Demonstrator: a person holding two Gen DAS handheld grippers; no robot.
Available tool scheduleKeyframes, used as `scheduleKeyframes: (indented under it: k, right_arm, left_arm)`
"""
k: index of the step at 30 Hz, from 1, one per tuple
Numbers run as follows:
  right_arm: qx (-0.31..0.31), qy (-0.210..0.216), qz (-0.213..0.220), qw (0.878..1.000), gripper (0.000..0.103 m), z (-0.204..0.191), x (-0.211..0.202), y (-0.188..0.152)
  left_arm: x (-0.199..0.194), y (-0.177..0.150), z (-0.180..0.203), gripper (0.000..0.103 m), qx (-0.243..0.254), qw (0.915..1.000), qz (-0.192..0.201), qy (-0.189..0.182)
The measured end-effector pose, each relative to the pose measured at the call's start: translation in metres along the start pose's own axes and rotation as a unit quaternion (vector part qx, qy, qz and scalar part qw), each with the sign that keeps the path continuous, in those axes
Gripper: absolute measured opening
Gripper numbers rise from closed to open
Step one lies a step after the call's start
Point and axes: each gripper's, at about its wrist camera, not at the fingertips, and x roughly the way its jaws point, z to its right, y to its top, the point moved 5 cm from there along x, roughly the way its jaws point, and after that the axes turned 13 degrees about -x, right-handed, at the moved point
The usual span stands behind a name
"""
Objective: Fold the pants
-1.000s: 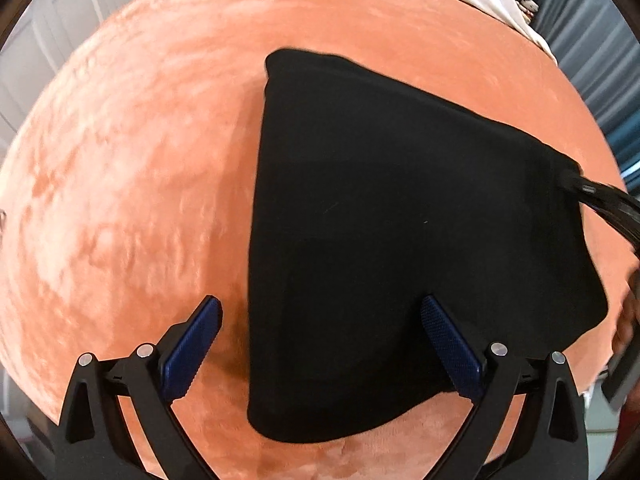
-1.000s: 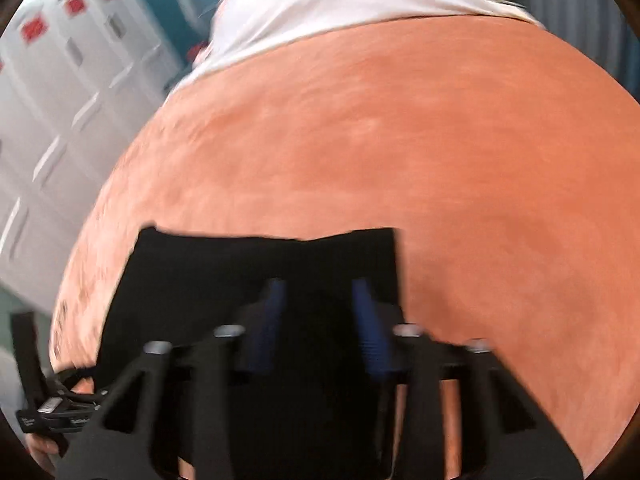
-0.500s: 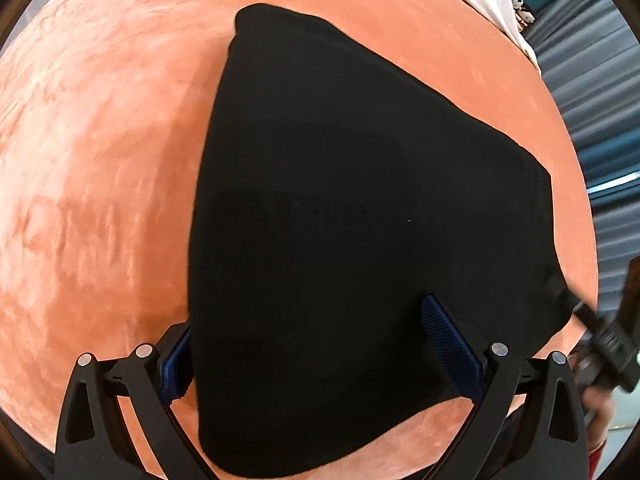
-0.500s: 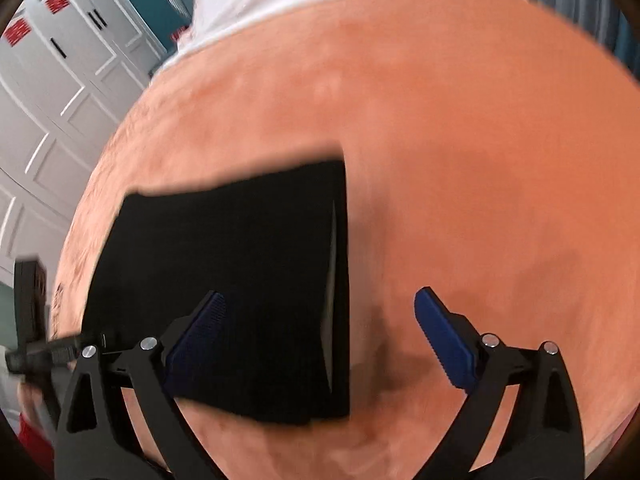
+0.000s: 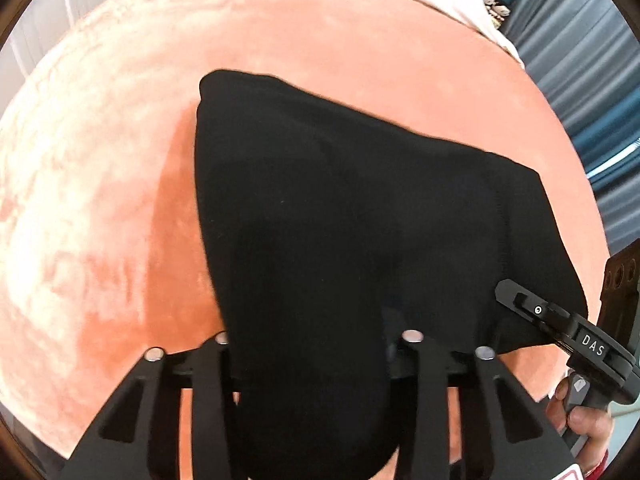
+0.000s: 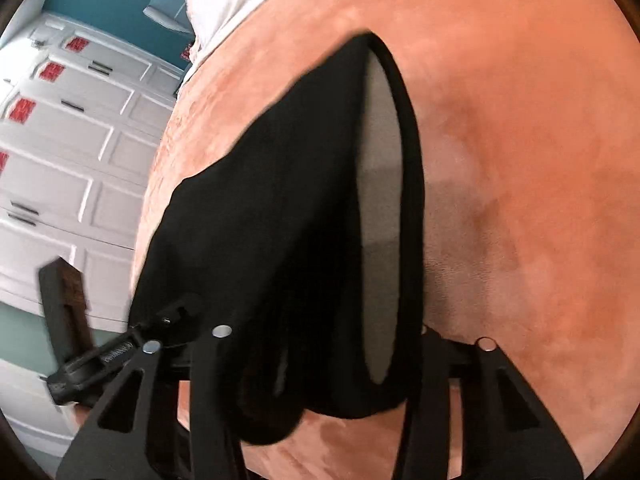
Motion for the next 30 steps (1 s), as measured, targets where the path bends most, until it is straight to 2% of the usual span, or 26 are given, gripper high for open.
scheduleKeyframes:
  k: [7, 12, 14, 17, 18, 19, 23, 27, 29, 30]
  right_arm:
    - [-0.029, 0.003, 0.015, 0.999, 0.038, -0.031, -0.041, -0.014]
    - [-0.013, -0.012, -0.014, 1.000, 0.041, -0.014, -0.019, -0.046]
    - [0.005, -0.012, -0.007, 1.000, 0.052, -0.005, -0.017, -0.053]
    - [0.020, -0.015, 0.004, 1.000, 0.070, 0.003, -0.016, -0.054]
    - [0.023, -0.011, 0.004, 1.000, 0.072, 0.002, -0.015, -0.055]
    - [0.026, -0.004, 0.007, 1.000, 0.078, 0.001, -0.013, -0.056]
    - [0.033, 0.015, 0.017, 0.999, 0.097, -0.003, -0.008, -0.055]
    - [0.041, 0.007, 0.020, 0.999, 0.098, -0.006, -0.004, -0.055]
    - [0.045, 0.007, 0.023, 0.999, 0.098, -0.006, -0.004, -0.054]
    - [0.047, 0.004, 0.023, 0.999, 0.096, -0.009, -0.003, -0.054]
  left_arm:
    - [-0.043, -0.014, 0.004, 0.032, 0.021, 0.9996, 0.016, -0.003]
    - [-0.016, -0.031, -0.003, 0.037, 0.034, 0.9986, 0.013, 0.039]
    - [-0.006, -0.032, -0.003, 0.043, 0.037, 0.9979, 0.016, 0.051]
    - [0.005, -0.027, -0.003, 0.070, 0.018, 0.9977, 0.020, 0.063]
    - [0.006, -0.027, -0.006, 0.087, 0.013, 0.9972, 0.021, 0.070]
    - [0.009, -0.027, -0.009, 0.092, 0.006, 0.9969, 0.022, 0.075]
    - [0.014, -0.031, -0.027, 0.092, -0.030, 0.9988, 0.000, 0.040]
    - [0.020, -0.032, -0.039, 0.090, -0.068, 0.9971, -0.034, -0.002]
    - [0.017, -0.030, -0.037, 0.073, -0.064, 0.9973, -0.034, -0.012]
    - [0.014, -0.029, -0.036, 0.059, -0.059, 0.9977, -0.031, -0.014]
